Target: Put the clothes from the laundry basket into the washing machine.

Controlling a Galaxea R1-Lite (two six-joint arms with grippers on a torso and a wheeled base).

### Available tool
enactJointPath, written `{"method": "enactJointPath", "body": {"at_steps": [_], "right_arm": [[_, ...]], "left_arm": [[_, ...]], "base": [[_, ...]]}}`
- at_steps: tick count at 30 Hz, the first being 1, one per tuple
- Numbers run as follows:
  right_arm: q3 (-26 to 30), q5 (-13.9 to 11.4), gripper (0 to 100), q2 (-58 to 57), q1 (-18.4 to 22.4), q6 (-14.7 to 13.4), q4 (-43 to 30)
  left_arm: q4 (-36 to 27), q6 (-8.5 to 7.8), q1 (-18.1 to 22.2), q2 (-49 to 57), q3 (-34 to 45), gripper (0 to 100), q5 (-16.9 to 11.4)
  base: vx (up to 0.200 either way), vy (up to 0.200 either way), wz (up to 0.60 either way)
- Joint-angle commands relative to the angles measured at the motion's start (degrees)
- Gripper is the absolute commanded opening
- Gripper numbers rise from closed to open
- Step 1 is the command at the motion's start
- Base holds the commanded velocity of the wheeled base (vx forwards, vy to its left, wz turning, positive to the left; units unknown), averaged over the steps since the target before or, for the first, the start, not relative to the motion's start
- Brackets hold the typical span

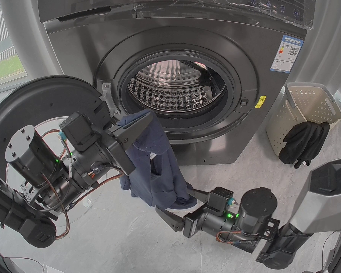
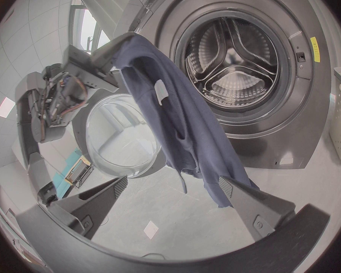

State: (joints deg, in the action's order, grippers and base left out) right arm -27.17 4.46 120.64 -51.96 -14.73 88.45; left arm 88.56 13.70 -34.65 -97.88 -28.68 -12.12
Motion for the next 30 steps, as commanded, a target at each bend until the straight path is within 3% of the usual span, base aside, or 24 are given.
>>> {"method": "enactJointPath", "body": {"at_steps": [1, 9, 19, 30], "right_arm": [[-6.0, -0.1, 100, 6.4, 3.1, 0.2, -0.2], [-14.9, -0.2, 100, 13.7, 6.7, 1.3, -1.2], [-24.2, -0.2, 100, 15.9, 6.3, 1.8, -7.1], [-22.9, 0.5, 100, 14.5, -0.1, 3.3, -6.7]], "left_arm": [[0.0, -0.08, -0.1, 0.3, 0.4, 0, -0.1], [0.1, -0.17, -0.3, 0.3, 0.6, 0, -0.2], [0.1, -0.08, -0.2, 0.2, 0.6, 0, -0.2], [0.0, -0.08, -0.1, -0.1, 0.6, 0, -0.2]], "base": [[0.000, 0.000, 0.00], [0.000, 0.000, 0.00], [0.000, 0.000, 0.00], [0.000, 0.000, 0.00]]}}
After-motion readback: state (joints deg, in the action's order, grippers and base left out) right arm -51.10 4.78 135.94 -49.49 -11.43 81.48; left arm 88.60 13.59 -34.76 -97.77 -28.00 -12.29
